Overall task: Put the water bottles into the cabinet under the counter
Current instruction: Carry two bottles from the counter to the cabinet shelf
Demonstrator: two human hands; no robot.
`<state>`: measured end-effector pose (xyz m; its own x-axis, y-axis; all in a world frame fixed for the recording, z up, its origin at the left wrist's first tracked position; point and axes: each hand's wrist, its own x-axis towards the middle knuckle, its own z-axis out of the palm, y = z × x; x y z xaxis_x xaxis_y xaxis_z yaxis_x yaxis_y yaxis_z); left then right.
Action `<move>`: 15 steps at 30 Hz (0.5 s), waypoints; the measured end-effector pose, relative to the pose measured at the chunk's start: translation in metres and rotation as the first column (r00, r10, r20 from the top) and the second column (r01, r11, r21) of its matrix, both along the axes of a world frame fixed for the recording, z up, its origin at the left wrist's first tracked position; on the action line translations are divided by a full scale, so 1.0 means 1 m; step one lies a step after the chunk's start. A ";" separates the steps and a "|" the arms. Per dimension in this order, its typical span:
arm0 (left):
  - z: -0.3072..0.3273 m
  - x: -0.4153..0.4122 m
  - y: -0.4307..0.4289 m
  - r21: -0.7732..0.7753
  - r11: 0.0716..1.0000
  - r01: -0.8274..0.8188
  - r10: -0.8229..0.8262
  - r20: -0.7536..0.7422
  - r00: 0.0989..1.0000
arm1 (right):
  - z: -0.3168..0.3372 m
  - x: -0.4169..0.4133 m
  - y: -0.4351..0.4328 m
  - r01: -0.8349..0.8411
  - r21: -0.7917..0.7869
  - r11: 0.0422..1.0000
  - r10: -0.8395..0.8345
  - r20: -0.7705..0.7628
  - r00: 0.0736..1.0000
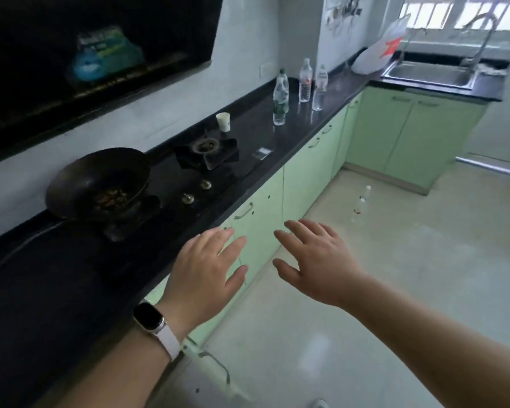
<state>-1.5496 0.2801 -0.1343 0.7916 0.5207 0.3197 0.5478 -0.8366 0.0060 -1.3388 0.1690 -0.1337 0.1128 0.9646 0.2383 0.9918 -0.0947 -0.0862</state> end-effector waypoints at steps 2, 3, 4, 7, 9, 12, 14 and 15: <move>-0.006 0.046 0.001 -0.005 0.999 0.036 -0.036 0.003 0.999 | -0.004 0.043 -0.010 0.044 -0.011 0.999 -0.045 -0.002 0.999; -0.008 0.067 0.001 -0.010 0.998 0.057 -0.057 0.002 0.998 | -0.006 0.063 -0.016 0.068 -0.014 0.998 -0.068 0.003 0.998; -0.010 0.088 0.001 -0.016 0.997 0.076 -0.076 0.003 0.997 | -0.007 0.083 -0.021 0.093 -0.016 0.996 -0.093 0.003 0.996; -0.011 0.140 -0.003 -0.023 0.992 0.126 -0.125 0.018 0.992 | -0.008 0.132 -0.036 0.161 -0.012 0.987 -0.161 -0.004 0.987; -0.010 0.168 -0.006 -0.010 0.987 0.158 -0.158 0.019 0.987 | -0.008 0.155 -0.044 0.209 0.004 0.978 -0.209 -0.001 0.978; -0.006 0.204 -0.004 0.010 0.977 0.214 -0.214 0.015 0.977 | -0.006 0.182 -0.053 0.266 0.029 0.963 -0.267 0.003 0.964; -0.005 0.224 0.001 0.013 0.971 0.239 -0.239 0.017 0.971 | -0.005 0.197 -0.056 0.303 0.037 0.952 -0.303 -0.004 0.953; -0.004 0.233 0.005 0.015 0.968 0.250 -0.250 0.020 0.968 | -0.004 0.203 -0.057 0.320 0.037 0.947 -0.320 -0.009 0.947</move>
<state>-1.3170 0.2848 -0.1387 0.8889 0.3028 0.3436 0.3209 -0.9471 0.0044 -1.1355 0.1117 -0.1378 0.4152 0.8678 0.2732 0.9094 -0.4040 -0.0988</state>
